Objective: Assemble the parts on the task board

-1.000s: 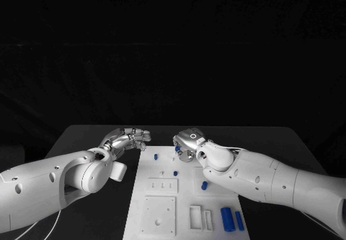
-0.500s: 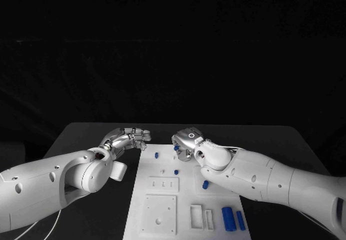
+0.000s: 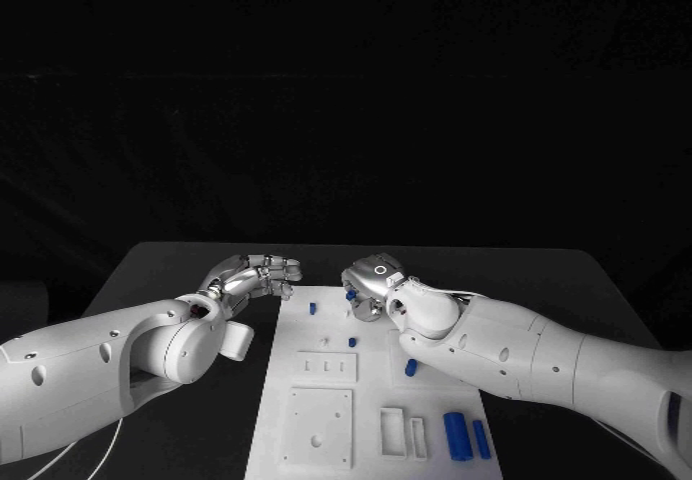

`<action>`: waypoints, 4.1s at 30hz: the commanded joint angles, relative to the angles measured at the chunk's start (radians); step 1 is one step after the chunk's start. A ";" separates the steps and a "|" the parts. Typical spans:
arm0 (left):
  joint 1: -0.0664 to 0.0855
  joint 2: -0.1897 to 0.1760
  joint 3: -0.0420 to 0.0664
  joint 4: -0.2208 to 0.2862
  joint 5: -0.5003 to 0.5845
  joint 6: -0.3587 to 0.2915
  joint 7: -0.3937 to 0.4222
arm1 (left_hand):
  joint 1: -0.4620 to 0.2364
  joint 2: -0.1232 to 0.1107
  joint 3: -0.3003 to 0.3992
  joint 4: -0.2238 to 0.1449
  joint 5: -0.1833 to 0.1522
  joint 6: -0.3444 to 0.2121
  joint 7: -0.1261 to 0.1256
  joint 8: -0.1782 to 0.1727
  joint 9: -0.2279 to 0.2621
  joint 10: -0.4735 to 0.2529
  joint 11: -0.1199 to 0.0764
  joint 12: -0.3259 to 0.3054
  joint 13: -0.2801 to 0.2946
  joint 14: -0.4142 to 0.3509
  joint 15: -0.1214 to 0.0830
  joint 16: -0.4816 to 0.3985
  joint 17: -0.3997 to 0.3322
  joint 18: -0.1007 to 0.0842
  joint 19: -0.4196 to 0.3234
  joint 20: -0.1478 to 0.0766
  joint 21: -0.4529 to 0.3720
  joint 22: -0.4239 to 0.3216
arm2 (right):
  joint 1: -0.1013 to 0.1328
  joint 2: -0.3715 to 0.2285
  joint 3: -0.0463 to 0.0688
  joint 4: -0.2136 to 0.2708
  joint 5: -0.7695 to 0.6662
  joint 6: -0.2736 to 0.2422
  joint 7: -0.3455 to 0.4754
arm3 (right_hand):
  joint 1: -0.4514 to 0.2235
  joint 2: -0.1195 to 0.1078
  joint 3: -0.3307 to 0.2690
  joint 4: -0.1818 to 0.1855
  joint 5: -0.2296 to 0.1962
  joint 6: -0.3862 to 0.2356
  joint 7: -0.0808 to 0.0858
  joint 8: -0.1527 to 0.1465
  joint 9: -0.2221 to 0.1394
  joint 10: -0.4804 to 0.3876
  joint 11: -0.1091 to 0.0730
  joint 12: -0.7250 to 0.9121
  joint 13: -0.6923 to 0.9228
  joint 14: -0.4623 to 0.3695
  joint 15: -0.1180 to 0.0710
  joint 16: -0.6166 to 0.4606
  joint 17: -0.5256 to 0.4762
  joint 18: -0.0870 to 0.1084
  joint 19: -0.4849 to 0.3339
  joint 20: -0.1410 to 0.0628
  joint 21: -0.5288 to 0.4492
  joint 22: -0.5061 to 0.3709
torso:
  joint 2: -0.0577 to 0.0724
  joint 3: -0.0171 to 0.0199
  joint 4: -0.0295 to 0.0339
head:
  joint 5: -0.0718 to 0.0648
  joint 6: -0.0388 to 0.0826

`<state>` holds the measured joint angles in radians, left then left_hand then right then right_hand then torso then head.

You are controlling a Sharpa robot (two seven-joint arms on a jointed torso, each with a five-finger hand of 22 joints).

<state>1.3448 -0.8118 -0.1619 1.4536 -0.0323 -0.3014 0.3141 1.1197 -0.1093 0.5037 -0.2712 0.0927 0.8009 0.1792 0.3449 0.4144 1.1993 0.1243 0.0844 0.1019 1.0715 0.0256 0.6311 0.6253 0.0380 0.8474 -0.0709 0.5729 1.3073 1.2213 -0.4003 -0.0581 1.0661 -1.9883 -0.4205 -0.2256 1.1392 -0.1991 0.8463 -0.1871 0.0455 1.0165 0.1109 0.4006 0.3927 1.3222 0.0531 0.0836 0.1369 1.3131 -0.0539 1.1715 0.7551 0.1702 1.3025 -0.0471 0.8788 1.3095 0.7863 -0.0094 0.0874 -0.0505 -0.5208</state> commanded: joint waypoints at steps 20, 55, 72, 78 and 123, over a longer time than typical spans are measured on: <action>0.003 0.002 0.001 0.001 -0.003 0.019 -0.002 | -0.013 0.001 0.007 0.002 0.000 0.002 0.004 -0.006 -0.002 -0.006 0.002 -0.009 -0.001 -0.007 0.002 -0.003 0.000 0.013 -0.006 -0.002 0.005 0.018 | 0.004 0.009 -0.004 -0.016 0.083 0.011 0.025 | -0.057 -0.099 -0.117 0.023 0.007 -0.139 0.062 -0.072 -0.016 -0.171 0.057 -0.023 -0.043 -0.004 0.050 0.015 -0.018 0.092 -0.002 0.005 0.001 0.012 | 0.004 0.0003 -0.0016 | 0.014 -0.001; 0.003 -0.013 0.001 -0.027 0.000 0.013 0.010 | -0.010 -0.001 0.008 -0.001 0.001 -0.002 0.006 -0.007 -0.004 -0.006 0.002 -0.010 0.000 -0.007 0.002 -0.003 0.001 0.014 -0.007 -0.002 0.007 0.018 | 0.049 -0.325 0.068 0.193 0.403 0.101 0.137 | -0.027 -0.097 -0.263 -0.032 0.112 -0.150 0.026 -0.081 -0.007 -0.208 -0.030 0.986 0.815 -0.016 -0.033 0.115 0.026 0.091 -0.018 -0.012 0.066 0.023 | 0.006 0.0105 -0.0271 | -0.001 0.036; 0.003 -0.014 0.000 -0.029 0.000 0.018 0.008 | -0.010 -0.001 0.009 -0.002 0.001 -0.002 0.006 -0.007 -0.004 -0.006 0.002 -0.011 0.000 -0.007 0.002 -0.003 0.001 0.014 -0.007 -0.001 0.007 0.018 | 0.004 -0.279 0.067 0.125 0.397 0.155 0.135 | -0.045 -0.084 -0.271 -0.014 0.141 -0.163 0.040 -0.095 -0.009 -0.175 -0.016 1.203 1.038 -0.039 -0.019 0.180 0.132 0.092 -0.014 -0.035 0.149 0.022 | 0.008 0.0099 -0.0258 | 0.000 0.022; 0.003 -0.014 0.000 -0.031 0.000 0.018 0.007 | -0.010 -0.001 0.009 -0.001 0.001 -0.002 0.006 -0.007 -0.004 -0.006 0.002 -0.011 0.000 -0.007 0.002 -0.003 0.001 0.014 -0.007 -0.001 0.007 0.018 | -0.002 -0.273 0.067 0.110 0.395 0.148 0.135 | -0.043 -0.078 -0.268 -0.013 0.146 -0.159 0.039 -0.093 -0.007 -0.169 -0.016 1.210 1.048 -0.039 -0.020 0.182 0.138 0.092 -0.015 -0.037 0.155 0.022 | 0.008 0.0104 -0.0264 | 0.002 0.016; 0.003 -0.009 0.000 -0.037 -0.009 0.035 -0.007 | -0.008 -0.005 0.010 -0.005 0.003 -0.005 0.008 -0.008 -0.006 -0.011 0.005 -0.015 -0.001 -0.011 0.004 -0.006 0.001 0.014 -0.011 0.000 0.008 0.018 | -0.011 -0.263 0.062 0.092 0.342 0.208 0.136 | -0.060 -0.058 -0.115 0.063 0.071 -0.155 0.039 -0.091 -0.003 -0.165 -0.017 1.210 1.072 -0.029 -0.020 0.159 0.198 0.092 -0.036 -0.042 0.215 0.017 | 0.007 0.0092 -0.0270 | -0.003 0.005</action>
<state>1.3457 -0.8231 -0.1625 1.4148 -0.0368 -0.2847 0.3014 1.1171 -0.1119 0.5090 -0.2764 0.0927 0.7983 0.1818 0.3418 0.4098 1.1911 0.1245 0.0727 0.1019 1.0681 0.0290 0.6311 0.6253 0.0383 0.8436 -0.0711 0.5767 1.3073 1.2229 -0.6650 0.0120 1.1565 -1.5890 -0.2490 -0.0821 1.0795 -0.2477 0.7381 -0.1240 0.1117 0.8516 0.1427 0.3076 0.3905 1.1509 0.0391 1.2931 1.2092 1.2795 -0.0765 1.3340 0.9522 0.1605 1.2763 -0.0893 1.0889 1.3092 0.7934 -0.0008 0.0594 -0.0536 -0.5143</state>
